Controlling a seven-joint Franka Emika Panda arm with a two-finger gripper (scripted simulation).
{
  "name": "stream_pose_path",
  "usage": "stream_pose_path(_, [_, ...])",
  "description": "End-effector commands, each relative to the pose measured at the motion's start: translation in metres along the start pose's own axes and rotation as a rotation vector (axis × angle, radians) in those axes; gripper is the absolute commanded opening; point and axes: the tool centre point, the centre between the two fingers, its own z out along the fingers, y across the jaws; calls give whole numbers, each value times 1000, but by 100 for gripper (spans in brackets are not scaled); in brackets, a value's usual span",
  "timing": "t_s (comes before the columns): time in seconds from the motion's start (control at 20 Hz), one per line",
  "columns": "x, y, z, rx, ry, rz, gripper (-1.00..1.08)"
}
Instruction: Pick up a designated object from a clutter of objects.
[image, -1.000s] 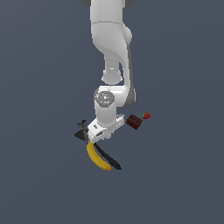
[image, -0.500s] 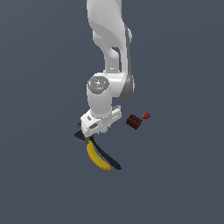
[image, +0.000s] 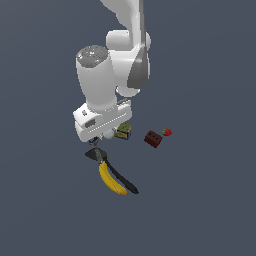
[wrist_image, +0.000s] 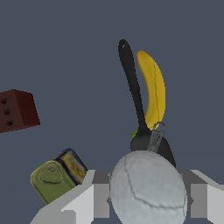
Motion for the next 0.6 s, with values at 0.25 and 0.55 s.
stream_pose_path(0.25, [-15, 19, -81, 1, 0, 0, -100])
stream_pose_path(0.55, [-26, 35, -142, 1, 0, 0, -100])
